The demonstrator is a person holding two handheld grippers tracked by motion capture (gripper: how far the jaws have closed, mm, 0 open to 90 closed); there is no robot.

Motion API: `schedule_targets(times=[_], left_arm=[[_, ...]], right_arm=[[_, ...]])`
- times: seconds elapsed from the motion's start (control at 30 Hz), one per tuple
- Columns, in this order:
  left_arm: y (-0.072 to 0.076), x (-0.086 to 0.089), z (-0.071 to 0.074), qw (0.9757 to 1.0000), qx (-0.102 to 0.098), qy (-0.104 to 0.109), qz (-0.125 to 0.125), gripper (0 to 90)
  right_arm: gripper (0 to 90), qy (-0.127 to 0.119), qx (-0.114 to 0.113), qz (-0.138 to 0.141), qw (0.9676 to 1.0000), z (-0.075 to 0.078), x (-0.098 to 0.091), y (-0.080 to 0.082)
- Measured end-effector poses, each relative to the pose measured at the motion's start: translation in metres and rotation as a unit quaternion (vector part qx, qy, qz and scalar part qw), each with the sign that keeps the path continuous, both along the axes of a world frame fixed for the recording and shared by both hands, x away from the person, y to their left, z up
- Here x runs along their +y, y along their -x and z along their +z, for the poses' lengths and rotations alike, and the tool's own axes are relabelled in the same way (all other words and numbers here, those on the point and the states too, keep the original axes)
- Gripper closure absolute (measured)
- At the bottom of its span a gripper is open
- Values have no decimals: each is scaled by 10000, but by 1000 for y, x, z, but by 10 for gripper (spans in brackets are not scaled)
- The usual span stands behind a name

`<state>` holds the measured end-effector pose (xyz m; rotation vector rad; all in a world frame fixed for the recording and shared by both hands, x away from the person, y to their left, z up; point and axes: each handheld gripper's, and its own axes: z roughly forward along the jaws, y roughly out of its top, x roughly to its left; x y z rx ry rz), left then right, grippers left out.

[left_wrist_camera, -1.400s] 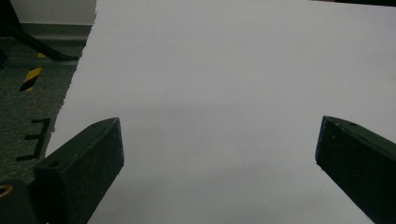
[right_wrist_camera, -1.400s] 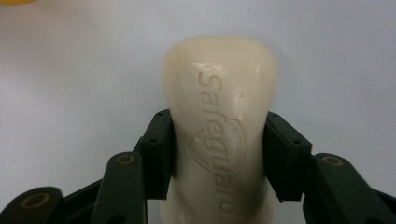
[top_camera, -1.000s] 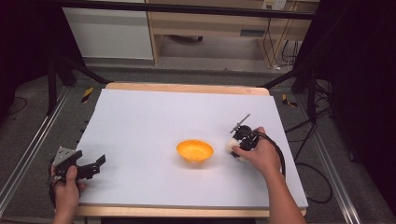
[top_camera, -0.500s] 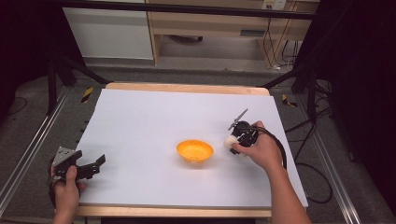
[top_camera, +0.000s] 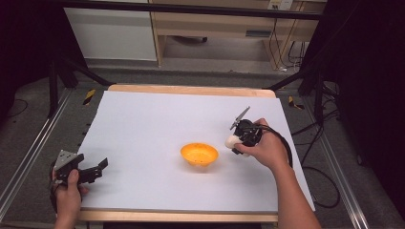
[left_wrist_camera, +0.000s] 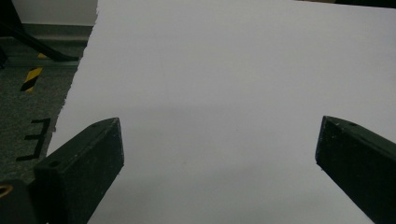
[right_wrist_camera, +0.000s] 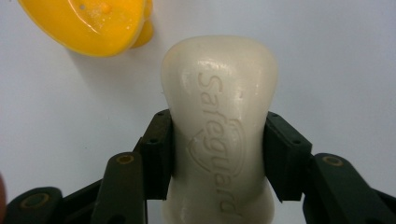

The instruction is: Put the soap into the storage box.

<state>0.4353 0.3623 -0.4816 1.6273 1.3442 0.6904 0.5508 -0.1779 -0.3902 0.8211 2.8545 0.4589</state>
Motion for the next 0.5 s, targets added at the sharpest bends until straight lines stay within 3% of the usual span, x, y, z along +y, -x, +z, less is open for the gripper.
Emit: schedule_targets(times=[0.03,0.07,0.5], left_arm=[[0,0,0,10000,0,0,0,6],[0,0,0,10000,1,-4,-2,6],[0,0,0,10000,-1,9,-2,6]], right_arm=[[500,0,0,0,10000,0,0,0],[500,-10,-72,172,9998,3,1,-1],[500,-61,-141,467,9988,16,20,2]])
